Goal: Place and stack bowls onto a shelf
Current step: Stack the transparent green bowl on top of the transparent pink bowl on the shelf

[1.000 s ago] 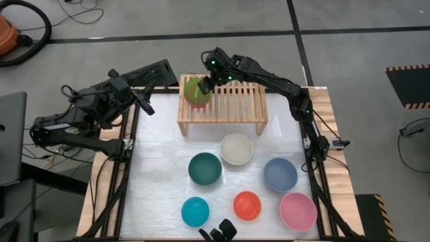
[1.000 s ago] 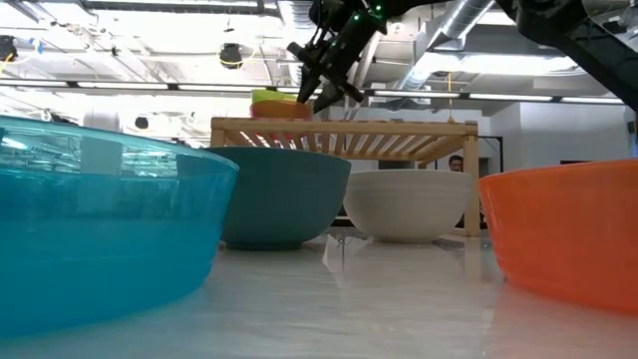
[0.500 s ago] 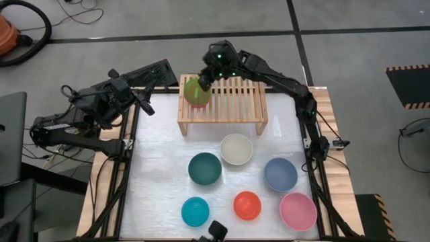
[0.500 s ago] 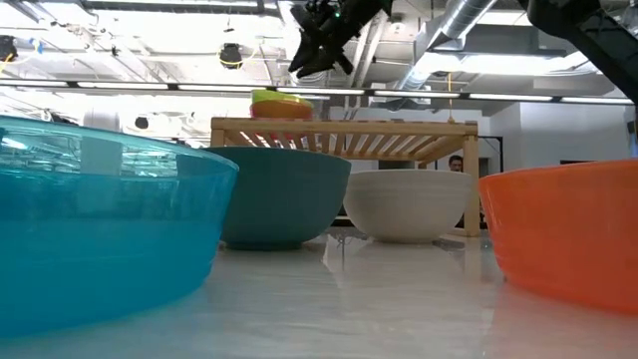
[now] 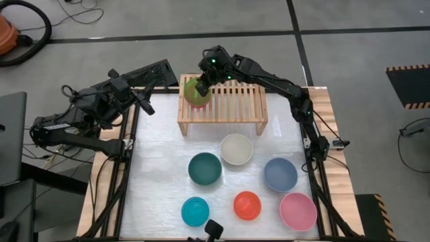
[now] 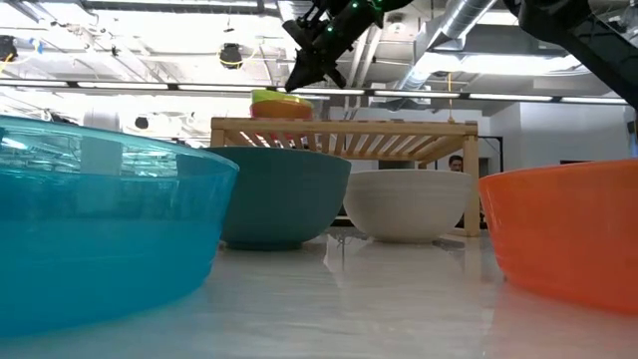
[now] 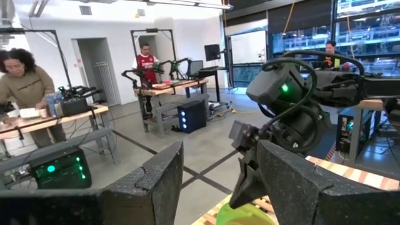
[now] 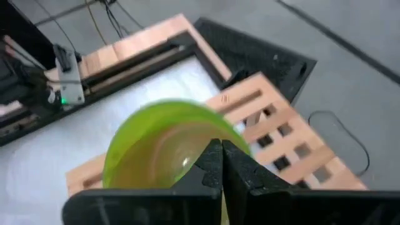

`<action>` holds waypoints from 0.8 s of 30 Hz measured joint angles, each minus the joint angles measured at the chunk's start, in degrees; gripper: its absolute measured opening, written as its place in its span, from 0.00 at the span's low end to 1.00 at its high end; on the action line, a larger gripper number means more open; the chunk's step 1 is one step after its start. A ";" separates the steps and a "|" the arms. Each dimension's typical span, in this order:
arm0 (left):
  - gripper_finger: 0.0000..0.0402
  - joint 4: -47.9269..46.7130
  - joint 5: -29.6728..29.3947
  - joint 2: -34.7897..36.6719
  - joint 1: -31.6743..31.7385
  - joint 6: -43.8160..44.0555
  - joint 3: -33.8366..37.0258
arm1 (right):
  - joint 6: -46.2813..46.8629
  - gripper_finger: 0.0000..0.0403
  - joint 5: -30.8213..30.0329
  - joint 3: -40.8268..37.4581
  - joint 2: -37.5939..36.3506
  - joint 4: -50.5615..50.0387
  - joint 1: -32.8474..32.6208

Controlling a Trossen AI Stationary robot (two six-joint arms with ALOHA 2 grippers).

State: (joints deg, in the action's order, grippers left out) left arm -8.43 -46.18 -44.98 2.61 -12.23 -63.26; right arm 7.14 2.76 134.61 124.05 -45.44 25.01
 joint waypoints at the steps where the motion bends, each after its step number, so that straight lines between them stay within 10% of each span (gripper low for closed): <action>1: 0.48 0.00 -0.16 -0.01 0.00 0.00 0.02 | 0.02 0.04 0.02 0.00 0.00 1.03 0.19; 24: 0.48 -0.35 -1.85 0.01 0.00 -0.15 0.02 | 2.47 0.05 3.55 0.11 3.96 7.51 1.14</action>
State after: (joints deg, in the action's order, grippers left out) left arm -8.78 -48.03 -44.97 2.61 -12.38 -63.24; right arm 9.61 6.31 134.72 128.01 -37.93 26.15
